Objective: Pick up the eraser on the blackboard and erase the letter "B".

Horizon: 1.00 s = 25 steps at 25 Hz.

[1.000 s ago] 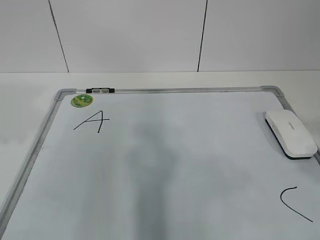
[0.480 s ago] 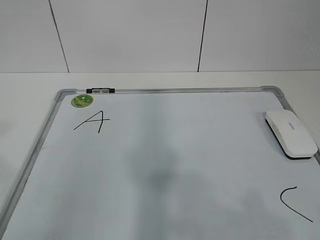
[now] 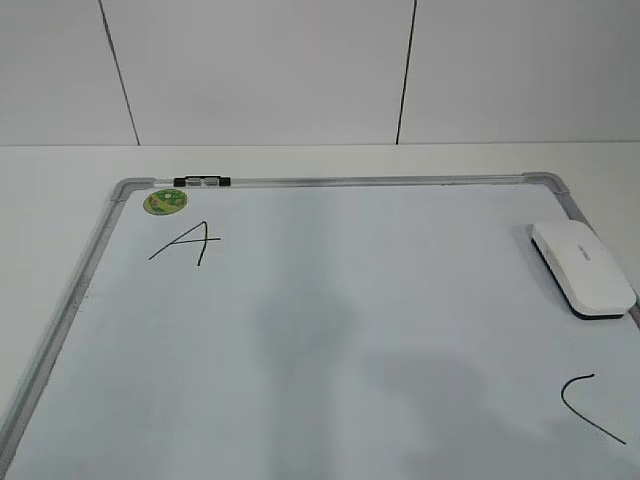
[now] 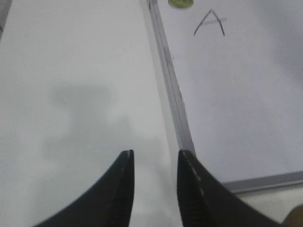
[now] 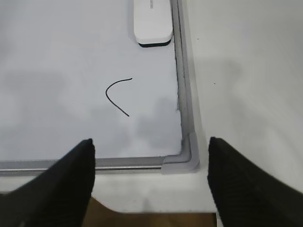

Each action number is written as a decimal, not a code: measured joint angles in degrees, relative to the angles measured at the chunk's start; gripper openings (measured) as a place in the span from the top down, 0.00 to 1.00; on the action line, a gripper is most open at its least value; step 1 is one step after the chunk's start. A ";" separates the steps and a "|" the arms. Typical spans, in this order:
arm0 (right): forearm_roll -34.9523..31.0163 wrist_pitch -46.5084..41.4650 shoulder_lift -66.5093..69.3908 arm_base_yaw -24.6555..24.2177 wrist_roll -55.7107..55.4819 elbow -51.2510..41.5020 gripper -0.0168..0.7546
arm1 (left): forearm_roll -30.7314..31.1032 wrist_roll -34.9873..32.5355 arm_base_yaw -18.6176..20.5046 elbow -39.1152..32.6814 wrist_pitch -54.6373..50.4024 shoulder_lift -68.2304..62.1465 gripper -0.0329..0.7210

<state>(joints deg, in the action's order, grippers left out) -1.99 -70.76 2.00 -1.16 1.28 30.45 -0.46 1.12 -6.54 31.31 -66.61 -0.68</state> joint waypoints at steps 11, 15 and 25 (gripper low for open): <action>1.99 4.36 0.00 0.00 0.00 -1.99 0.24 | 0.46 -1.12 0.00 -1.23 2.76 -0.11 0.64; 1.99 4.45 0.00 0.00 0.00 -1.99 0.24 | 0.46 -1.12 0.00 -1.23 2.80 -0.11 0.64; 1.99 4.73 0.00 0.00 0.00 -1.99 0.24 | -0.23 -1.12 0.00 -1.32 3.00 0.00 0.64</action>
<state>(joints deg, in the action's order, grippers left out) 0.00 -66.04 2.00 -1.16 1.28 28.46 -0.69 0.00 -6.54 29.99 -63.61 -0.68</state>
